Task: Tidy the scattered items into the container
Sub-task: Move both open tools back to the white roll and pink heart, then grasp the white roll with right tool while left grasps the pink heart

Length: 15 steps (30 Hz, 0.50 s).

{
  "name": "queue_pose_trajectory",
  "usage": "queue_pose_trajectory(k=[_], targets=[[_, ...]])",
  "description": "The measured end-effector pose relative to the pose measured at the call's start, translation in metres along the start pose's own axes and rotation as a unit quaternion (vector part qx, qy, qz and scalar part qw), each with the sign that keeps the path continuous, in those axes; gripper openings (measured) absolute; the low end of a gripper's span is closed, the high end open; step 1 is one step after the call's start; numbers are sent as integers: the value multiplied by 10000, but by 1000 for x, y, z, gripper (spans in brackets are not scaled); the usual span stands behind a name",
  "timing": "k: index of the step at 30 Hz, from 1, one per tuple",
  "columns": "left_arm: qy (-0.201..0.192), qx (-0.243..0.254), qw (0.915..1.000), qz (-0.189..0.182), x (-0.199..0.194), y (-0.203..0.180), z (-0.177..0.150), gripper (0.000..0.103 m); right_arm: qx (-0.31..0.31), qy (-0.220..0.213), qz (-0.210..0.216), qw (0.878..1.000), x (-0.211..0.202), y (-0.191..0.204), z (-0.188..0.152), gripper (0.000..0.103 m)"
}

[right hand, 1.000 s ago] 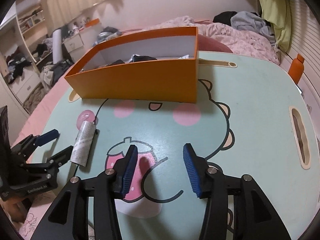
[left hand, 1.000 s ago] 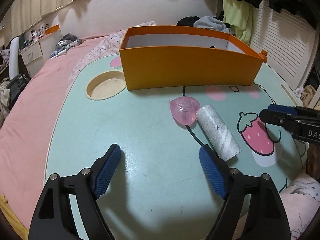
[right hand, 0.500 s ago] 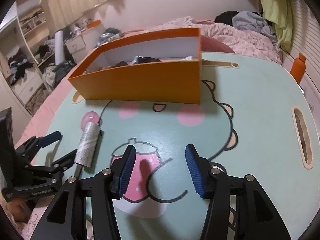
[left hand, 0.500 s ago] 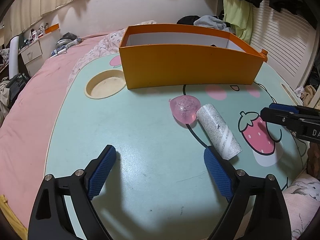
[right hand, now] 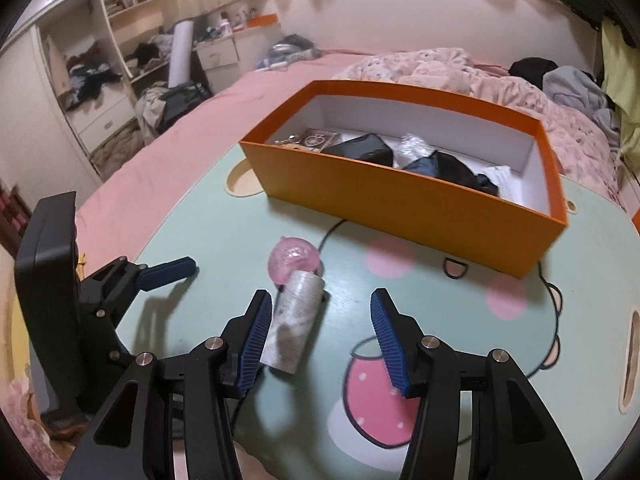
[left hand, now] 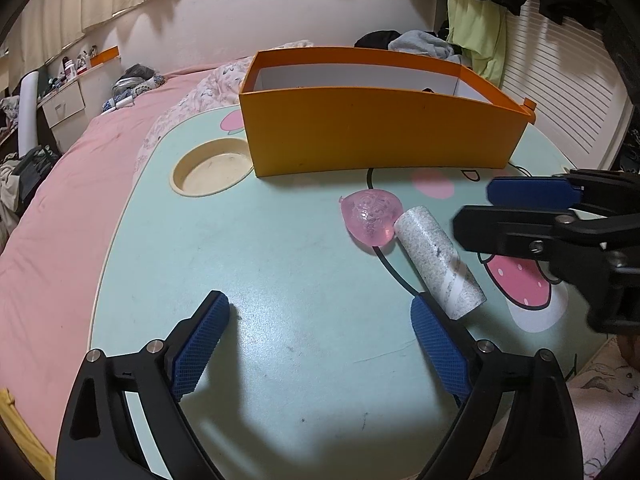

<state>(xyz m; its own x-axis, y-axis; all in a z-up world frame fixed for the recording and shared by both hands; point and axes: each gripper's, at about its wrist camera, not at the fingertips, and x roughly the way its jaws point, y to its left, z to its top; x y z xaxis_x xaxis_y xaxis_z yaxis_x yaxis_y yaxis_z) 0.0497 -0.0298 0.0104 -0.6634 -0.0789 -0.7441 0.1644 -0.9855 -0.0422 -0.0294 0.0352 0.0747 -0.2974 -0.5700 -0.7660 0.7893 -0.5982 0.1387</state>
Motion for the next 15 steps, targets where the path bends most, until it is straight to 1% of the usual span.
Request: queue_pose_trajectory(k=[2,4,6,8,10,15], targets=[[0,-1,10000,1,0,0,0,92,-30,77,6,10000,7,3,2,52],[0,-2,10000,1,0,0,0,92,-70,183,-3,9998,13,6,2,49],[1,-3,10000,3,0,0,0,92,-105,312,-7,9995,19,7,0,43],[1,-3,10000,4,0,0,0,92,-136,470,6,9988,27,9,-1,28],[2,-4,10000,5,0,0,0,92,-159,617,-38,9980,35,10,-4,23],[4,-6,10000,6,1,2,-1,93,-100,556,-128,9983,32,5,-7,23]])
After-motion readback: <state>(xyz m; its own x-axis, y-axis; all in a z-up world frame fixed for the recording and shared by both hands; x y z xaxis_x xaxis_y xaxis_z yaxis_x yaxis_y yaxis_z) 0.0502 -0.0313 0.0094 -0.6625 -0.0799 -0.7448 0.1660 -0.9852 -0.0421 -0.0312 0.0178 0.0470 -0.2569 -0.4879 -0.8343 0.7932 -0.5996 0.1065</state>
